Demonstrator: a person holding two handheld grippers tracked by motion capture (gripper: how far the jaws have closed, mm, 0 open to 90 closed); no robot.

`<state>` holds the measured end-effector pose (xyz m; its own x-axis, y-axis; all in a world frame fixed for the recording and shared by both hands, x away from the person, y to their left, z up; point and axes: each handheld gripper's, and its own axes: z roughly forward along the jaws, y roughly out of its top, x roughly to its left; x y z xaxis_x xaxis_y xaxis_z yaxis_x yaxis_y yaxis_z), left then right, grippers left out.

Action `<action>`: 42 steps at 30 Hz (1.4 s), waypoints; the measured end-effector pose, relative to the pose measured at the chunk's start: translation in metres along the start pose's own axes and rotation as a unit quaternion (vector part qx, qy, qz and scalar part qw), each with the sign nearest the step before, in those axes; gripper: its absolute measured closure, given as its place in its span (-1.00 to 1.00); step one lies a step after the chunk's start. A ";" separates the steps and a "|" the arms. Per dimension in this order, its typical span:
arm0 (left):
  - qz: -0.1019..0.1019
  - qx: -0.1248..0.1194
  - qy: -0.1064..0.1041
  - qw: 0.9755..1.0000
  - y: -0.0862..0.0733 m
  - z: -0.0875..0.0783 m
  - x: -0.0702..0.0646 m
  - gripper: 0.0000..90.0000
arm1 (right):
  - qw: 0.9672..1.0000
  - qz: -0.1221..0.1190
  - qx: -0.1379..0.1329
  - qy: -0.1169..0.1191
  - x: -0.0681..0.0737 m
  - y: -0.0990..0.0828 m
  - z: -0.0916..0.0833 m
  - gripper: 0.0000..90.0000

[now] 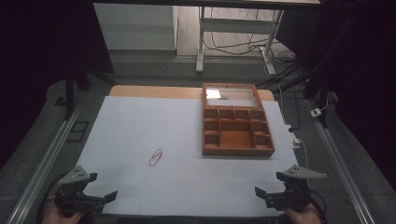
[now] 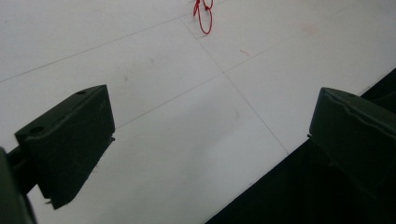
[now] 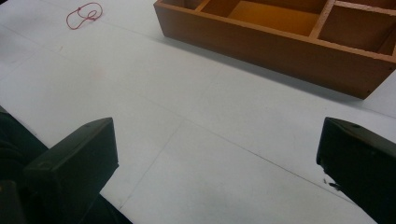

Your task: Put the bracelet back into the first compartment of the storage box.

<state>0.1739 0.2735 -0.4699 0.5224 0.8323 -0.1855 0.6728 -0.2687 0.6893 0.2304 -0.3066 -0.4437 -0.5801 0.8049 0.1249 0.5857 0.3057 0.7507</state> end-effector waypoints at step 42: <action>0.030 -0.021 -0.023 0.999 0.014 0.011 -0.005 -1.00 | 1.000 -0.022 0.019 0.006 0.004 0.001 0.003 -1.00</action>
<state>0.1869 0.2607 -0.4667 0.5858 0.7915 -0.1743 0.6173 -0.2964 0.7287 0.2302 -0.3012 -0.4448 -0.6126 0.7841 0.0995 0.5797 0.3602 0.7309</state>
